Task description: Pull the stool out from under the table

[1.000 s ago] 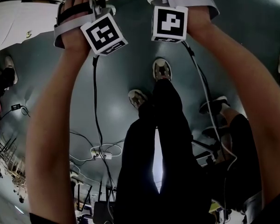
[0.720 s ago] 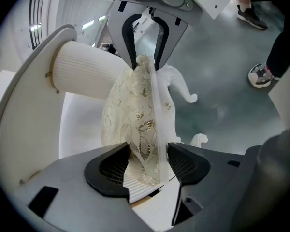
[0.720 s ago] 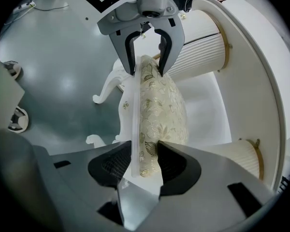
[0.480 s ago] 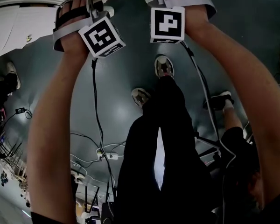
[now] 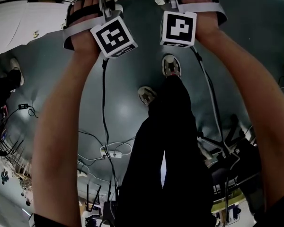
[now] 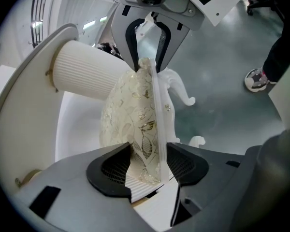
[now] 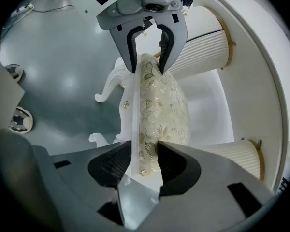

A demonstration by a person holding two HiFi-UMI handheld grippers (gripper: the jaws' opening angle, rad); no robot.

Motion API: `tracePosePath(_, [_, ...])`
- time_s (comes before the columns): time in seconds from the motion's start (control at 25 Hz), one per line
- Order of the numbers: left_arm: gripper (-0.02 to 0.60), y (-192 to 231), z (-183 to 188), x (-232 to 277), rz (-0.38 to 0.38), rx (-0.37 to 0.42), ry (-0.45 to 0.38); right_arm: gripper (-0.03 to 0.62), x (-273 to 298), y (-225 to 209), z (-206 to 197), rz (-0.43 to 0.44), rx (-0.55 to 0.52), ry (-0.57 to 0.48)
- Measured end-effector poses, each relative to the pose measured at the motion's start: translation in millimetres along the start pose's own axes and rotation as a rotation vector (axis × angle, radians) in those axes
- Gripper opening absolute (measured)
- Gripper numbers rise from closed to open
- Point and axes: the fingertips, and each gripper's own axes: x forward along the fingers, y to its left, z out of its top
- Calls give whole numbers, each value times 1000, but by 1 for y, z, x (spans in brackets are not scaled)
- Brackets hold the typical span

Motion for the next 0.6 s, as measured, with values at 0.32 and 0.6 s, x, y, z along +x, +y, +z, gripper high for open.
tracePosePath(0.32, [238,-18,-6,-25,11,-6,-17,167,-26,13,17,4,46,-21])
tracePosePath(0.6, [236,-36,-1,-45,-13,-62,-50,167,-42,29,20,14,21,8])
